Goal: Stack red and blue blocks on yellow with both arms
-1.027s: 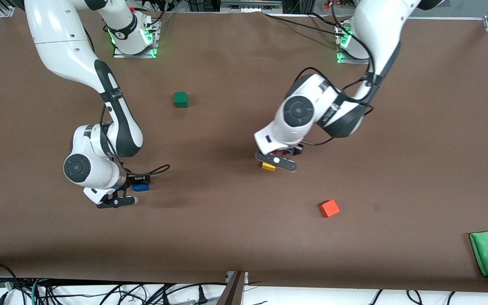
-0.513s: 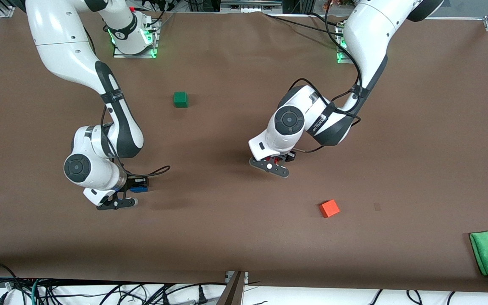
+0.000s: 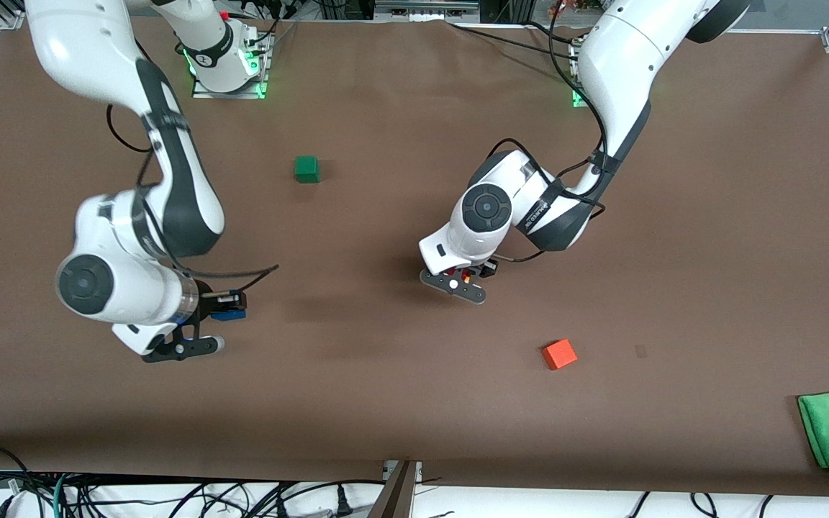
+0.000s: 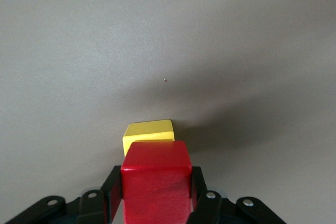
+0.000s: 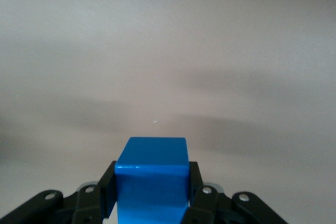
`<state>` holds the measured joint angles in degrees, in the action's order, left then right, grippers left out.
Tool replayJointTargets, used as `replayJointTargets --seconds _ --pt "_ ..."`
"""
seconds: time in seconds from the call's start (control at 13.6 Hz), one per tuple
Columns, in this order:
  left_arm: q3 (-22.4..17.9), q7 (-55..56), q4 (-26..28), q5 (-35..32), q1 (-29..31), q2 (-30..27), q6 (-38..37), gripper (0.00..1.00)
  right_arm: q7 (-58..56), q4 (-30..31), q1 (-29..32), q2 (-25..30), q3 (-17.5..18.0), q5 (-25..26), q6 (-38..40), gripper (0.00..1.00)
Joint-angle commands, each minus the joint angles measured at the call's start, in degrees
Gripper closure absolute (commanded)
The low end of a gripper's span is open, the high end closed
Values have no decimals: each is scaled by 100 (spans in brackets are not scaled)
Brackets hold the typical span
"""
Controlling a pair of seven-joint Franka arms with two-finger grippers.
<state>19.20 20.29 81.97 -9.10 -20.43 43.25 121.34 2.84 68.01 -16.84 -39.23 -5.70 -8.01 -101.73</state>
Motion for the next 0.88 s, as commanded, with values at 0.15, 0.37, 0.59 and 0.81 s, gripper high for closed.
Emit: replayJointTargets --seconds 0.15,0.37,0.59,0.81 --pt "-109 10 -190 -241 -93 78 -32 87 1276 -517 -459 -93 8 -69 435 55" --pt "-109 36 -417 -198 -57 43 -127 0 1816 -560 -653 -93 69 -78 409 53" --pt "-100 36 -1102 -31 -5 -1 -1064 0 2228 -675 -671 -93 209 -78 391 53" --pt "-100 -8 -1526 -13 520 -289 -1763 0 3718 -675 -750 -119 630 -69 269 53"
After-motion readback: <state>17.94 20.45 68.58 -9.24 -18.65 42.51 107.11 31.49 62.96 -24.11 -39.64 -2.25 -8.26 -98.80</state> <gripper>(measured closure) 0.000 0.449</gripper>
